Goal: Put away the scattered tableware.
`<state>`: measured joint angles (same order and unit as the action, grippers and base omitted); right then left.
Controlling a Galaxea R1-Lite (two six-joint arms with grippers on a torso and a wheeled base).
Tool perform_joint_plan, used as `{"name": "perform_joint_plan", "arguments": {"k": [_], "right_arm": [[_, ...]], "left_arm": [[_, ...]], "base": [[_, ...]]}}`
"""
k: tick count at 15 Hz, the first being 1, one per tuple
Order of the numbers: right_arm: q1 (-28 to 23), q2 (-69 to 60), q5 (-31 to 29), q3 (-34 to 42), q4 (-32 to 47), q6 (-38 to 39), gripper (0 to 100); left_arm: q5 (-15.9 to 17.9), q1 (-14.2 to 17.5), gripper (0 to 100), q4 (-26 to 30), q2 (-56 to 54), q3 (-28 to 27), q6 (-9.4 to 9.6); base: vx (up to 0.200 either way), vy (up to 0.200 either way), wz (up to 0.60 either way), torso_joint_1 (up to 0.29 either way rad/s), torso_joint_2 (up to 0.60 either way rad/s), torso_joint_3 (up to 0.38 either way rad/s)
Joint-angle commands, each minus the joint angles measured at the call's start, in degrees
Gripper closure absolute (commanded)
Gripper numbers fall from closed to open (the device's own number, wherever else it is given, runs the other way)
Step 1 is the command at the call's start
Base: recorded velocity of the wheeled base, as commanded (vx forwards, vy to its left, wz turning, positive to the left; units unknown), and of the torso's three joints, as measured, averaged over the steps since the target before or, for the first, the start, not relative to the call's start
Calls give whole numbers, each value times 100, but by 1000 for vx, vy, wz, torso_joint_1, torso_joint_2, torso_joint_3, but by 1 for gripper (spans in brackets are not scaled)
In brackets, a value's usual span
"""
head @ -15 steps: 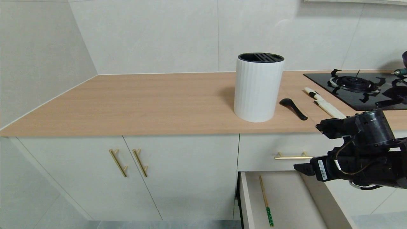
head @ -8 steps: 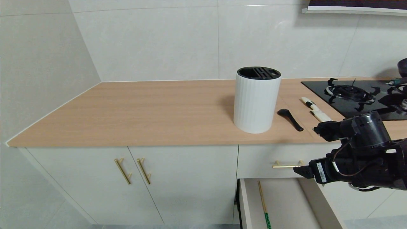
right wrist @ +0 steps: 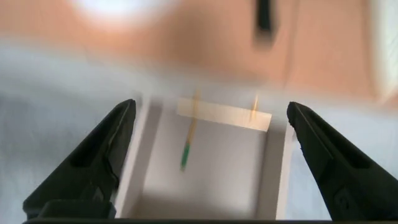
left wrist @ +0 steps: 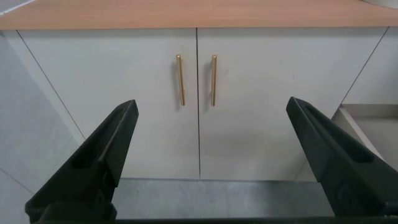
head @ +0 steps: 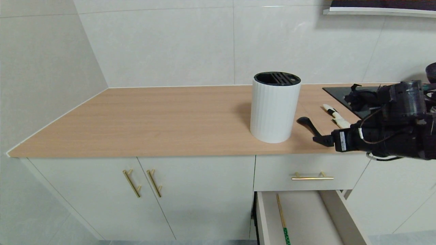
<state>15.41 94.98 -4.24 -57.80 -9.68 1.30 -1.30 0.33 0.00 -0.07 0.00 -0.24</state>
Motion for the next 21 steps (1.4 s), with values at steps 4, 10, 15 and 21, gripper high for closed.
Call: {"name": "perform_joint_plan", "arguments": {"k": [4,10,15,21], "right_arm": [[-644,1735,187,-1243,-342,-456,0],[-820,2394,222,-1269,-1291,-482,0],[-803,2552,222,-1287,-1449,-473,0],[-785,2578,205,-1287,-1511,-464,100]], "left_arm": [[-1,2,0,0,7,0,-2],[-1,2,0,0,7,0,-2],[-1,2,0,0,7,0,-2],[-1,2,0,0,7,0,-2]], "base": [[0,0,0,0,0,0],[0,0,0,0,0,0],[0,0,0,0,0,0],[0,0,0,0,0,0]]}}
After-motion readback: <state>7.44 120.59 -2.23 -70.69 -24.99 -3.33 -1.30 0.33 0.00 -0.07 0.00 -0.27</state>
